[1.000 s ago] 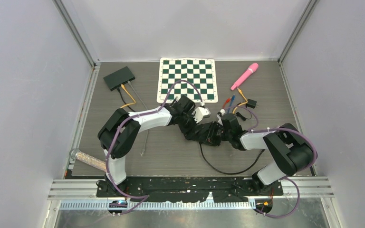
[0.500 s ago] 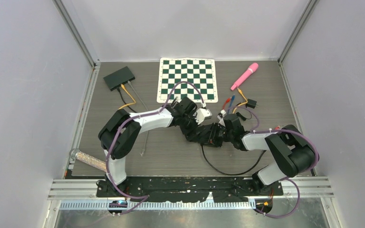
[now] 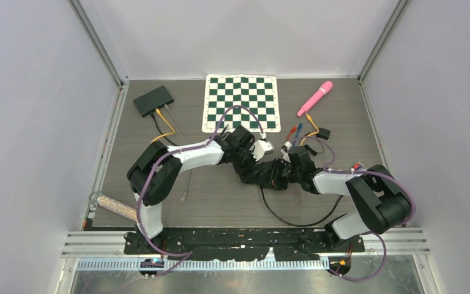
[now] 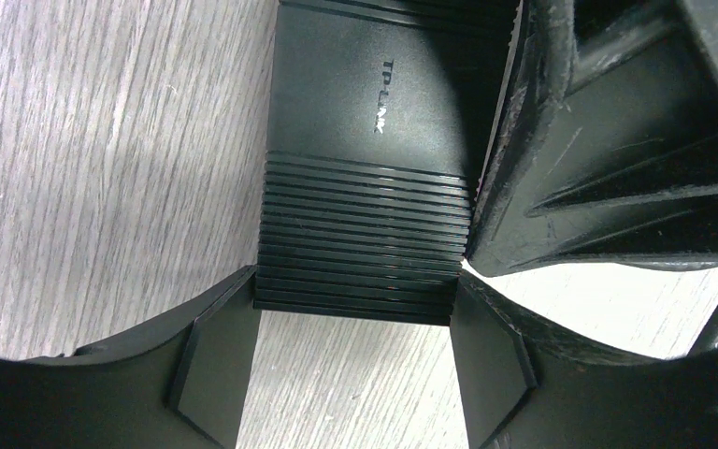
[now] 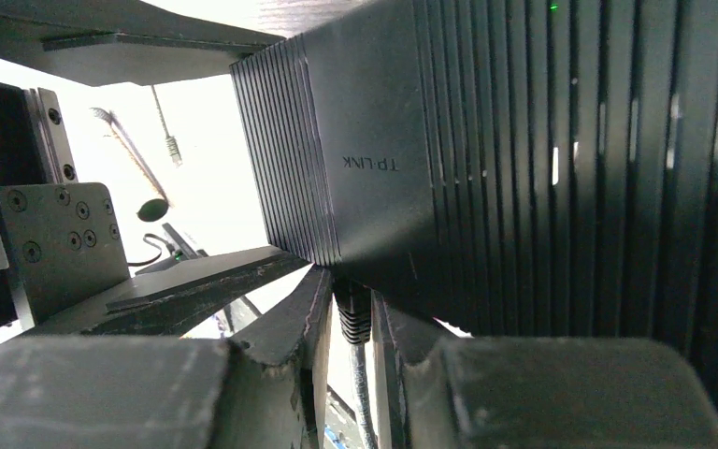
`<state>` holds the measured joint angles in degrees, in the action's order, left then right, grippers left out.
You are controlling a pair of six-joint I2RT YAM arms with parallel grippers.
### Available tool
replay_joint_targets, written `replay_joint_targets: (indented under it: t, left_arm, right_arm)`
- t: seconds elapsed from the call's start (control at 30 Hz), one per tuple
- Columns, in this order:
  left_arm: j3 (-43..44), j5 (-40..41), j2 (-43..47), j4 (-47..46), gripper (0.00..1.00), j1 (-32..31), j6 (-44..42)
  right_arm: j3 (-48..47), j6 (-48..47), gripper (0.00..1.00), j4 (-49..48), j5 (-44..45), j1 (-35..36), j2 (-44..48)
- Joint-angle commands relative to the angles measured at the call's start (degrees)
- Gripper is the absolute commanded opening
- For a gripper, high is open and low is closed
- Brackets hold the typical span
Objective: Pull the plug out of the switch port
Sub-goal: Pull the connector from the switch port.
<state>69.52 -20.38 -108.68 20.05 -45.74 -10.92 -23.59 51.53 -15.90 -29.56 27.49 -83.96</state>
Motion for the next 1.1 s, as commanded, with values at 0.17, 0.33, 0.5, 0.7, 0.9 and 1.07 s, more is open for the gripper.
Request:
replay_joint_targets:
  t: [0.17, 0.33, 0.5, 0.7, 0.9, 1.07]
  left_arm:
    - [-0.3, 6.4, -1.0, 1.0, 0.4, 1.3, -0.7]
    - [0.2, 7.0, -1.3, 0.9, 0.4, 1.3, 0.2]
    - [0.2, 7.6, -1.6, 1.5, 0.39, 1.3, -0.1]
    - [-0.1, 7.6, -1.4, 1.7, 0.39, 1.3, -0.1]
    - [0.6, 8.5, -1.9, 1.5, 0.38, 1.7, 1.0]
    - [1.3, 9.2, -2.2, 2.2, 0.38, 1.7, 0.9]
  right_arm:
    - [-0.6, -2.1, 0.05, 6.1, 0.8, 0.5, 6.6]
    - [-1.6, -5.7, 0.06, 10.8, -1.8, 0.4, 6.1]
    - [-3.4, -7.0, 0.05, 10.9, -4.8, 0.4, 4.0]
    - [-2.4, -4.3, 0.05, 8.9, -0.2, 0.4, 5.7]
    - [-4.6, -11.2, 0.05, 14.1, -7.2, 0.4, 4.1]
    - [-2.8, -10.2, 0.05, 11.6, -10.9, 0.3, 4.4]
